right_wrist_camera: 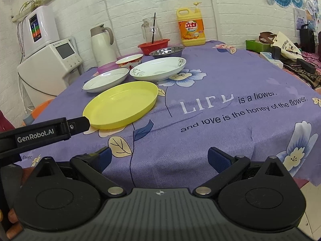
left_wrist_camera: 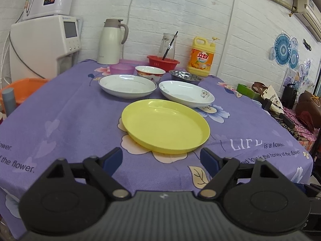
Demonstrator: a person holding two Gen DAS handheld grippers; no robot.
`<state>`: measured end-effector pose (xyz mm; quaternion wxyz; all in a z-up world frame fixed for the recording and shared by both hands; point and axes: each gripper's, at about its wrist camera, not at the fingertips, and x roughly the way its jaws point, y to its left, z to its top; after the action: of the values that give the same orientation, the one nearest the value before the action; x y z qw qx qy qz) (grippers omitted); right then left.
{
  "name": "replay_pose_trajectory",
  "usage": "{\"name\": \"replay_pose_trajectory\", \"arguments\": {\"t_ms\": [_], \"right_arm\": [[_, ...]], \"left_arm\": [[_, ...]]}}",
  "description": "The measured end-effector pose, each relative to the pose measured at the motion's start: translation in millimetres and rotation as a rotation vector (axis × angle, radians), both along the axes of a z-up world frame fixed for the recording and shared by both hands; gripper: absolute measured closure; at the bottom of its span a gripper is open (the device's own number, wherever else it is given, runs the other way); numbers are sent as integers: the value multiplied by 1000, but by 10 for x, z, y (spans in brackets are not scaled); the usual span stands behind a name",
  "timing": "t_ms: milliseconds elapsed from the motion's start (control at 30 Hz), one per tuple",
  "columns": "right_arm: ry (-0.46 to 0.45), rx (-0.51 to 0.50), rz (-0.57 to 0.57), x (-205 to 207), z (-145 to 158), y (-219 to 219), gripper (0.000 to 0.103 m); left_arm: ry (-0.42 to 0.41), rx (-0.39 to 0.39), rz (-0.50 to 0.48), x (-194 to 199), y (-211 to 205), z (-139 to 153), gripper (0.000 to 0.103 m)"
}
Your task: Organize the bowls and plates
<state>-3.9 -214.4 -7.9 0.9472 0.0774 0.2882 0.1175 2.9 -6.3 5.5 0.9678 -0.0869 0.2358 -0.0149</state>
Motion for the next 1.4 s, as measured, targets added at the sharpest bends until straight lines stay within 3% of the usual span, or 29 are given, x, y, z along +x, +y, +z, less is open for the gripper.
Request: {"name": "replay_pose_trajectory", "arguments": {"t_ms": [600, 767, 1200, 1400], "right_arm": [[-16, 19, 3, 6, 66, -2, 0], [-45, -24, 7, 100, 126, 40, 0], [-28, -68, 86, 879, 299, 336, 0], [29, -125, 97, 1396, 159, 516, 0]], "left_arm": [[-5, 6, 11, 1, 47, 2, 21], [-11, 33, 11, 111, 79, 13, 21], [53, -52, 17, 555, 461, 81, 21], [123, -89, 55, 989, 701, 51, 21]]}}
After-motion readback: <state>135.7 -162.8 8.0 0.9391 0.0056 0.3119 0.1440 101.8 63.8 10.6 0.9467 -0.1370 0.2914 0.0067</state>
